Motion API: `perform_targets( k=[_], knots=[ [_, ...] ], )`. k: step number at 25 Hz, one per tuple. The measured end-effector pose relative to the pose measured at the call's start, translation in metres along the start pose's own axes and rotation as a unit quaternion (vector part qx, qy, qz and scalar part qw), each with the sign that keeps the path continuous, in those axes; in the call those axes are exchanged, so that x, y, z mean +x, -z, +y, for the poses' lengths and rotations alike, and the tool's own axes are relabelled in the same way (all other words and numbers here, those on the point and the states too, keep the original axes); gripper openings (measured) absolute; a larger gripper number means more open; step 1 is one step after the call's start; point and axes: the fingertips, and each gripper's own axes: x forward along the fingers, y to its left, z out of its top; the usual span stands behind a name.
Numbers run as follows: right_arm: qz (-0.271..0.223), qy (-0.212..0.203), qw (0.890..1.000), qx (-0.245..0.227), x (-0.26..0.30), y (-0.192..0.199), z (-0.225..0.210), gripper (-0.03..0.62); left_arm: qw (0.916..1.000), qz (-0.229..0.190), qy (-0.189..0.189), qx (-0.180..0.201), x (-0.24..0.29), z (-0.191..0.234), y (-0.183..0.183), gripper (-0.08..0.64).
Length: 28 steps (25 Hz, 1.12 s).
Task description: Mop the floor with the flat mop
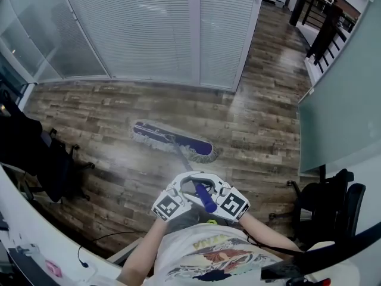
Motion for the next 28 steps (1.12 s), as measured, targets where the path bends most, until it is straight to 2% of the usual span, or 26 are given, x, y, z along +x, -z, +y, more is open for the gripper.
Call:
perform_targets(
  k=[2, 6, 17, 22, 28],
  knots=[
    [-0.001, 0.009, 1.0, -0.004, 0.023, -0.006, -0.022, 0.201, 1.0, 0.001, 0.002, -0.001, -0.005, 0.031, -0.001, 0.206],
    [-0.015, 0.034, 0.999, 0.024, 0.069, -0.02, -0.063, 0.189, 0.9999, 0.004, 0.01, -0.004, -0.015, 0.09, -0.001, 0.206],
    [-0.017, 0.045, 0.999, 0.014, 0.163, -0.03, -0.173, 0.183, 0.9999, -0.002, 0.013, 0.007, -0.017, 0.235, 0.006, 0.206],
    [-0.017, 0.034, 0.999, 0.012, 0.205, -0.037, -0.245, 0.181, 1.0, -0.001, -0.001, 0.0, -0.003, 0.319, 0.005, 0.204],
    [-0.014, 0.016, 1.0, 0.015, 0.245, -0.045, -0.353, 0.181, 0.9998, 0.006, -0.02, -0.003, 0.034, 0.43, 0.001, 0.204]
  ],
)
